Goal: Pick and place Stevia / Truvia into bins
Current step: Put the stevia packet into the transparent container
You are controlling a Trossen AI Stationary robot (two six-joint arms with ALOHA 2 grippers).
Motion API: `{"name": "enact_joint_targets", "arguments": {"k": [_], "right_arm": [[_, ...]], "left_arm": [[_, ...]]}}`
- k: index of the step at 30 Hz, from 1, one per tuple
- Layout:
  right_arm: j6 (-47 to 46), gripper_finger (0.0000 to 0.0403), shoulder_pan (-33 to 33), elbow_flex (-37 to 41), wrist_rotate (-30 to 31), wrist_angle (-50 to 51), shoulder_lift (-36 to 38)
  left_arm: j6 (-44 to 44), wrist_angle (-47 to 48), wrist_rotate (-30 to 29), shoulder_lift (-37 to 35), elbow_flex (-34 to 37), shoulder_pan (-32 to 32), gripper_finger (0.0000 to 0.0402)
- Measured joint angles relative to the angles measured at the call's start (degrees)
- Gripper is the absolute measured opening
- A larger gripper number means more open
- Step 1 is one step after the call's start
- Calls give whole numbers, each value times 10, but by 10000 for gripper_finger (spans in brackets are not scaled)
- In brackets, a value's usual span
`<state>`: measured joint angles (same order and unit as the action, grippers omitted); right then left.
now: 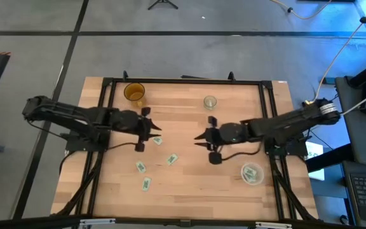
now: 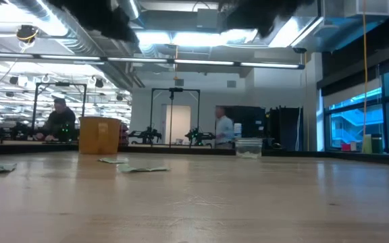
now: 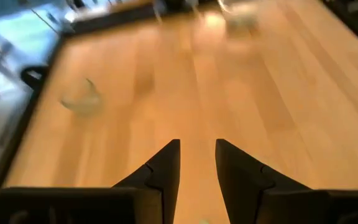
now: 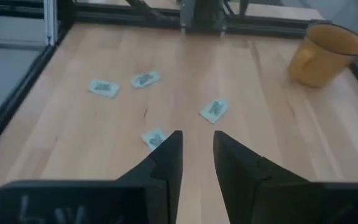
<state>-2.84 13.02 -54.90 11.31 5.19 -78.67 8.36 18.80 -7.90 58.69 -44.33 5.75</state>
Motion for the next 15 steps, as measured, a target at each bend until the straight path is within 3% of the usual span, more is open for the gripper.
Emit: {"name": "enact_joint_targets", "arguments": {"k": [7,15], "right_arm": [[-35,94,-46,54,-128,-219,-121],[-42,94,-52,2,-181,-246,-262]], "left_arm": [[51,22,1,93,0,39,98],[76,-24,1,180,0,83,98]]}}
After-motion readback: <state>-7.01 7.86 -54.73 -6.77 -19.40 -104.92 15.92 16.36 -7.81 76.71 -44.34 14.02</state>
